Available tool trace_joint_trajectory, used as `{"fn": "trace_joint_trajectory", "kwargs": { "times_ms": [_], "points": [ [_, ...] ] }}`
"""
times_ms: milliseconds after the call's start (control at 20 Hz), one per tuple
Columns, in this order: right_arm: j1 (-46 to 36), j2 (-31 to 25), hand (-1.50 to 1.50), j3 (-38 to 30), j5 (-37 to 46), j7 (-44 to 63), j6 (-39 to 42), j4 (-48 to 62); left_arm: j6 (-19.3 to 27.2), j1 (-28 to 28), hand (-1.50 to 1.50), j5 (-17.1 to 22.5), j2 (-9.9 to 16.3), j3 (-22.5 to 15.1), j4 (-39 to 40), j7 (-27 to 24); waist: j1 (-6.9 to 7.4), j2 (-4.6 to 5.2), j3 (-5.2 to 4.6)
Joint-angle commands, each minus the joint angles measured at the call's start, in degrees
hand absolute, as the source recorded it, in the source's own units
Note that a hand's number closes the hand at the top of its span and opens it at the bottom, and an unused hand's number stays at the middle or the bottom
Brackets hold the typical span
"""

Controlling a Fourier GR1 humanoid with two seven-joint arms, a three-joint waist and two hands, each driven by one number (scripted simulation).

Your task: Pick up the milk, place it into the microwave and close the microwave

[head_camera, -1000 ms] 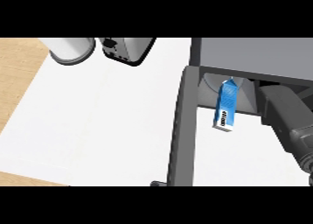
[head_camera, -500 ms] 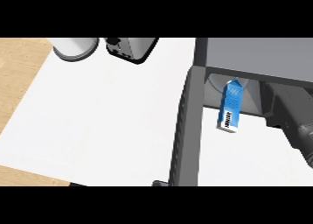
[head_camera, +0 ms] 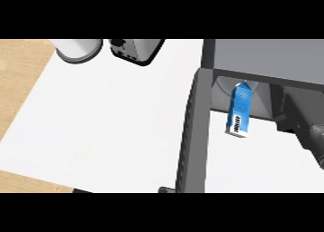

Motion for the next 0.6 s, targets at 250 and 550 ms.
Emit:
{"fn": "trace_joint_trajectory", "kwargs": {
  "times_ms": [250, 550],
  "points": [
    [-6.42, 2.96, -1.50, 5.77, 5.62, 7.61, -1.84, 2.12, -0.94, -2.24, -1.50, -2.15, 0.00, -1.97, 1.73, -0.01, 1.58, -0.91, -1.03],
    [-8.48, 5.71, -1.50, 4.57, 4.04, 9.72, -5.59, 1.50, -1.19, -2.83, -1.50, -3.64, -0.58, -3.31, 2.79, 0.31, 1.64, -1.17, -0.97]
  ]
}}
